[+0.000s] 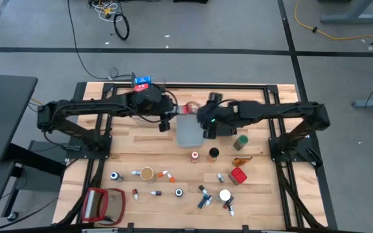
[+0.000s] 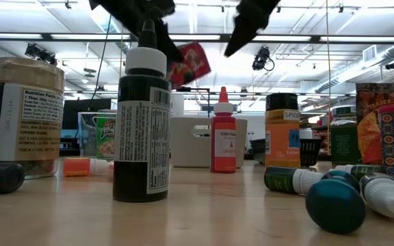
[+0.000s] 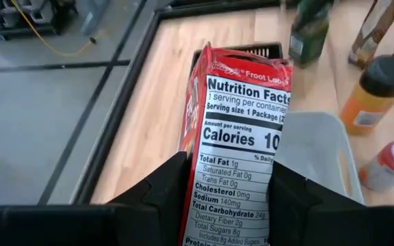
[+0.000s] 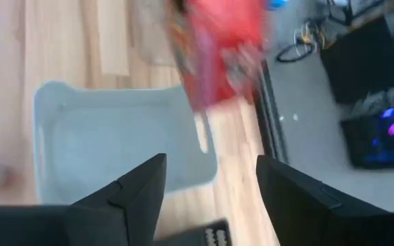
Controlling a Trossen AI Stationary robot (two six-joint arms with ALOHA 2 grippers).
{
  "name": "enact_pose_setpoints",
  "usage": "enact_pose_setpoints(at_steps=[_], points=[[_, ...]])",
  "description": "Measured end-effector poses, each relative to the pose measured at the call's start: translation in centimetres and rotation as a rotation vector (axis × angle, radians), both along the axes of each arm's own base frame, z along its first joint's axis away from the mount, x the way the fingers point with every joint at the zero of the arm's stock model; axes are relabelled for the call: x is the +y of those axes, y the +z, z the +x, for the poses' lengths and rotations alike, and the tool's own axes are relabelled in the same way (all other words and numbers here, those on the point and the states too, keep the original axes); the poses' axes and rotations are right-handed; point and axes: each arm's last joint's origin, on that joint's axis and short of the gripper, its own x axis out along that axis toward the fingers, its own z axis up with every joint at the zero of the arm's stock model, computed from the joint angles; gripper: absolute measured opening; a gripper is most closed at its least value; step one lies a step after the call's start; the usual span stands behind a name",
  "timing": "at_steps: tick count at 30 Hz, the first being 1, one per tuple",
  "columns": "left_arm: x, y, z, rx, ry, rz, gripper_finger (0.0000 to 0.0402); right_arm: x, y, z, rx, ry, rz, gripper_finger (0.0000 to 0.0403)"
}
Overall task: Pick & Place Kitchen Items
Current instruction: Put the right red cereal box into the transparent bin
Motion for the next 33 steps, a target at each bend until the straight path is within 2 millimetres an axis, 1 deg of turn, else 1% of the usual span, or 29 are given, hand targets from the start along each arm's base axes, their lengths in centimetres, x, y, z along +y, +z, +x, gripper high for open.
enact_pose_setpoints(at_steps=[2, 4, 6, 8, 10, 12, 13, 14, 16, 17, 19, 20, 22, 25, 28, 30, 33], points=[[-0.3, 1.1, -0.5, -0.057, -0.008, 0.011, 0.0163, -0.1, 1.1, -1.2, -0.087, -0.019, 0.071, 0.0232], [-0.5, 2.3, -1.3, -0.108, -0.013, 0.021, 0.0162, -0.2, 1.1, -2.0, -0.195, -0.008, 0.099, 0.0226], [-0.8, 3.5, -2.4, -0.162, -0.024, 0.032, 0.0160, -0.2, -0.3, -2.2, -0.320, 0.021, 0.069, 0.0221], [-1.2, 5.0, -3.6, -0.227, -0.047, 0.035, 0.0157, -0.3, -2.4, -2.4, -0.440, 0.048, 0.042, 0.0215], [-1.6, 6.0, -4.6, -0.278, -0.075, 0.034, 0.0156, -0.4, -4.5, -2.4, -0.577, 0.093, 0.024, 0.0211], [-1.9, 6.4, -5.5, -0.304, -0.122, 0.019, 0.0157, -0.6, -5.8, -2.4, -0.745, 0.144, 0.006, 0.0210], [-2.1, 6.8, -5.7, -0.337, -0.142, 0.020, 0.0159, -0.6, -6.0, -2.3, -0.860, 0.171, -0.001, 0.0209], [-2.2, 7.3, -6.0, -0.377, -0.165, 0.021, 0.0161, -0.7, -6.3, -2.4, -0.945, 0.193, -0.011, 0.0209], [-2.4, 7.5, -6.4, -0.401, -0.189, 0.010, 0.0163, -0.9, -6.6, -2.2, -1.096, 0.230, -0.026, 0.0211], [-2.5, 7.9, -6.6, -0.434, -0.198, 0.008, 0.0163, -1.0, -6.7, -2.2, -1.147, 0.247, -0.028, 0.0212], [-2.5, 8.0, -6.7, -0.441, -0.197, -0.006, 0.0161, -1.2, -6.7, -1.8, -1.229, 0.246, -0.007, 0.0214], [-2.5, 8.1, -6.6, -0.451, -0.201, -0.009, 0.0160, -1.2, -6.7, -1.5, -1.252, 0.243, -0.001, 0.0216], [-2.6, 8.1, -6.6, -0.455, -0.216, -0.029, 0.0158, -1.3, -7.1, -1.0, -1.239, 0.226, 0.001, 0.0217], [-2.7, 8.0, -6.3, -0.460, -0.246, -0.046, 0.0158, -1.3, -7.5, -0.3, -1.217, 0.249, -0.009, 0.0217], [-2.7, 7.6, -6.1, -0.439, -0.251, -0.057, 0.0161, -1.3, -6.6, 0.8, -1.259, 0.301, 0.024, 0.0217], [-2.7, 7.8, -5.9, -0.452, -0.255, -0.055, 0.0162, -1.4, -6.0, 1.8, -1.268, 0.345, 0.047, 0.0217], [-2.7, 7.8, -6.0, -0.456, -0.254, -0.071, 0.0160, -1.6, -5.4, 2.8, -1.257, 0.350, 0.070, 0.0217]])
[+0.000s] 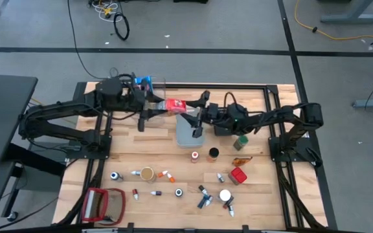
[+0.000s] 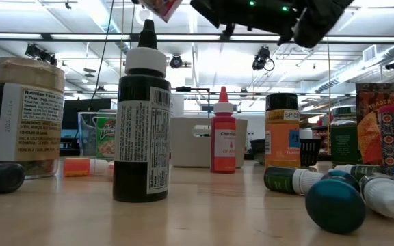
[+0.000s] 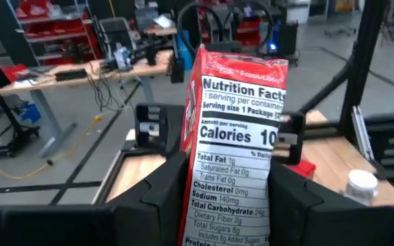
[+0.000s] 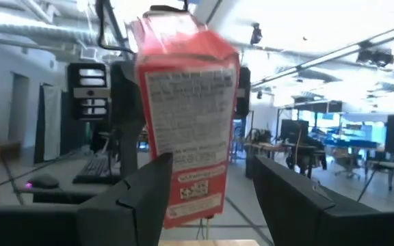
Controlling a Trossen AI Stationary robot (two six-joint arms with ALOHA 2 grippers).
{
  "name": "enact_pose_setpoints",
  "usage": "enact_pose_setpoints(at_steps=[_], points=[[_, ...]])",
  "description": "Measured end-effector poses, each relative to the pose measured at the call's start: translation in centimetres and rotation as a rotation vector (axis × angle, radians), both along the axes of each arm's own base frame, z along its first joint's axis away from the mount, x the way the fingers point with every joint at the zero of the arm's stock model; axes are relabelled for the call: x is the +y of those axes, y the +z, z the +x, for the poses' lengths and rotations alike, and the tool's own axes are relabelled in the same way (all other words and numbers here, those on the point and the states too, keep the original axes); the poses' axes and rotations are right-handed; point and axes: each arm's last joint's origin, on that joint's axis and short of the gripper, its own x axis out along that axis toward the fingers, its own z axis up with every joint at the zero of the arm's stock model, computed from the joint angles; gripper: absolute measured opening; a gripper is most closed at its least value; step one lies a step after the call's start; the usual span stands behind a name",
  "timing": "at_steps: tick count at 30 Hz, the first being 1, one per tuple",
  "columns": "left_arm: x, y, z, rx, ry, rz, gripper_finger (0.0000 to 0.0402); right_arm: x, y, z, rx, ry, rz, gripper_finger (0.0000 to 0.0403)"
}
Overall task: Pick & Place Kitchen Items
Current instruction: Put the right red cereal box into the transparent bin
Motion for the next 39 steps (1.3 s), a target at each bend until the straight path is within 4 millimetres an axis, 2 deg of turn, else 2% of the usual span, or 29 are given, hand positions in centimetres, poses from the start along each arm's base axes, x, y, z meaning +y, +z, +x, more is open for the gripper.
enact_pose_setpoints(at_steps=[6, 14, 21, 33, 39], points=[[-0.1, 0.0, -0.1, 0.004, -0.007, -0.017, 0.0157, -0.1, -0.9, 0.5, 0.110, 0.031, 0.040, 0.0217], [-0.1, 0.2, -0.4, -0.006, -0.005, -0.010, 0.0157, -0.4, -1.0, 0.5, 0.102, 0.045, 0.085, 0.0217], [-0.1, 0.2, -0.4, -0.006, -0.005, -0.010, 0.0160, -0.5, -0.9, 0.5, 0.104, 0.103, 0.026, 0.0219], [-0.1, 0.2, -0.4, -0.007, -0.007, 0.013, 0.0162, -0.5, -0.2, 0.3, 0.036, 0.102, -0.017, 0.0285], [-0.1, 0.5, -0.4, -0.036, -0.009, 0.027, 0.0163, -0.5, 1.0, 1.4, 0.033, 0.146, 0.013, 0.0295]])
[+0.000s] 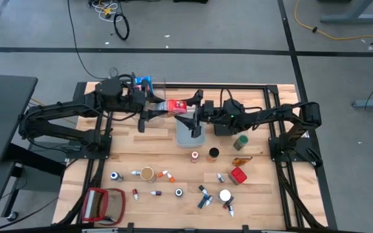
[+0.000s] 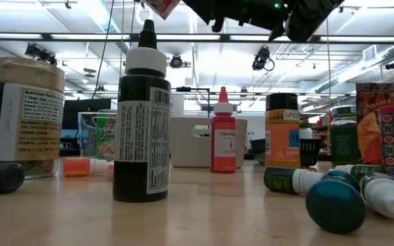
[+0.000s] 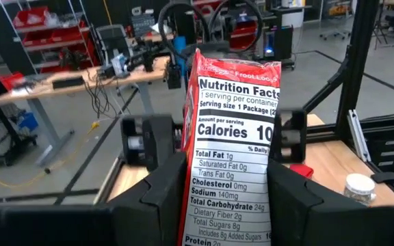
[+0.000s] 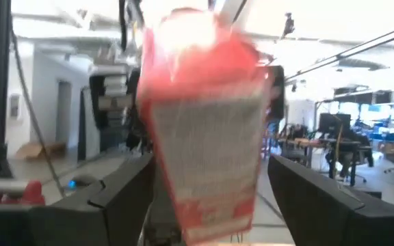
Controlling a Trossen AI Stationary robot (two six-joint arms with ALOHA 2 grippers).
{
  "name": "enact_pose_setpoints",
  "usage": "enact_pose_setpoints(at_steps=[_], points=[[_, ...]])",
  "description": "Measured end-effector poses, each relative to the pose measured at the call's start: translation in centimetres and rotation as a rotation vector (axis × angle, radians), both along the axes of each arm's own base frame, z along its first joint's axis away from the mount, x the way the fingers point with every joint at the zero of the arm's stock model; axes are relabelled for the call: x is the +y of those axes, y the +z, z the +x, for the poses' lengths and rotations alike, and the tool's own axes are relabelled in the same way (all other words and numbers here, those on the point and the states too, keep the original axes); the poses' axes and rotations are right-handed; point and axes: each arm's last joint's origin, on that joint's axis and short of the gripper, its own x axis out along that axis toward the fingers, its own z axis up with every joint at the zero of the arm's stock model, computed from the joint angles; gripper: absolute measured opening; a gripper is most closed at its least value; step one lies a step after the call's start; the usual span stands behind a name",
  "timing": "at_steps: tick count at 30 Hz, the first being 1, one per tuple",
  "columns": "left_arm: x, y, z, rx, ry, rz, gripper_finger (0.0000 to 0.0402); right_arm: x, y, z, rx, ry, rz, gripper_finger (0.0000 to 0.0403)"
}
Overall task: Pick & Place Kitchen Items
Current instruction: Put the right red cereal box into the transparent bin
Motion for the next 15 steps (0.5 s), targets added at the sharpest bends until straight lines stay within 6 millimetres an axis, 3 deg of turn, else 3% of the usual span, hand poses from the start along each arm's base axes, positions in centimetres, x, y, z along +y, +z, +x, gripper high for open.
enact_pose_setpoints(at_steps=[5, 15], points=[[-0.15, 0.31, 0.01, -0.030, -0.051, 0.009, 0.0163, -0.07, 0.16, 1.02, -0.001, 0.005, -0.024, 0.0286], [-0.08, -0.27, 0.73, 0.001, -0.078, 0.003, 0.0163, 0.07, 0.38, 0.97, -0.034, 0.023, -0.093, 0.0234]])
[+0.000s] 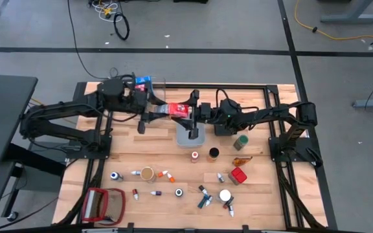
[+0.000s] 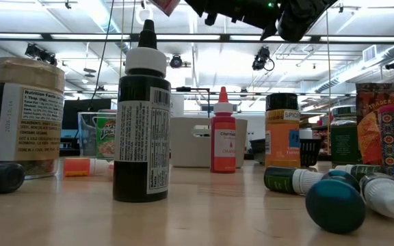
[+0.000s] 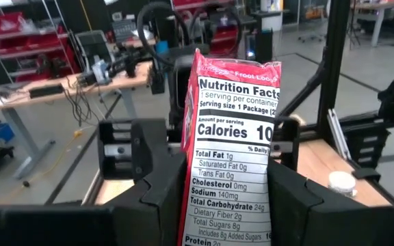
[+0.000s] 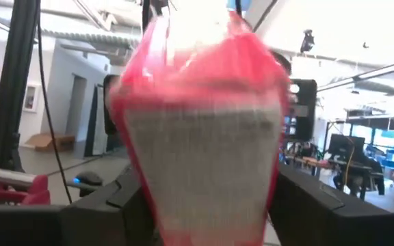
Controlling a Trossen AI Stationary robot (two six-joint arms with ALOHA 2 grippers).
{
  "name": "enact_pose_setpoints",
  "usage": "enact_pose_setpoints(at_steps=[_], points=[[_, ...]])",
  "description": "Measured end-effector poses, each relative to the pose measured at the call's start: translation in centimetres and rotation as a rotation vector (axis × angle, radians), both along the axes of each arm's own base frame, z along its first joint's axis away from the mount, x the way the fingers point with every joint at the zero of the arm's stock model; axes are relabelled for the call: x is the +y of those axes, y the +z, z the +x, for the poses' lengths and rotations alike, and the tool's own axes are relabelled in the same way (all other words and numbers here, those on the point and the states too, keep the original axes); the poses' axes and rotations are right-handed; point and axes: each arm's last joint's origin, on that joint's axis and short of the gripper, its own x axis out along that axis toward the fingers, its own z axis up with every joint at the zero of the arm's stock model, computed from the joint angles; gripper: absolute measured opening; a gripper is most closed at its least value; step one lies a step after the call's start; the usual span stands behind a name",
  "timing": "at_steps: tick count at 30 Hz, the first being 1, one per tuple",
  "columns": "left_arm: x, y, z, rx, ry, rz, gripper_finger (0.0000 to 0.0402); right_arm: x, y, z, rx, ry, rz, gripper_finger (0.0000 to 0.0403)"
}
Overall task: Pick & Place Kitchen Items
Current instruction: Put the right red cereal box into the transparent bin
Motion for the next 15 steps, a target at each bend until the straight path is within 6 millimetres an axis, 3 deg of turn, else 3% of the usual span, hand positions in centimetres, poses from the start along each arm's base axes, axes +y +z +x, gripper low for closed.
enact_pose_setpoints(at_steps=[8, 15], points=[[0.16, -0.55, 0.70, 0.027, 0.003, -0.025, 0.0163, -0.02, -0.28, 0.08, 0.031, 0.010, 0.020, 0.0169], [0.10, -0.78, 0.32, 0.065, 0.018, -0.044, 0.0170, -0.07, -0.74, 0.23, 0.083, -0.012, 0.025, 0.0187]])
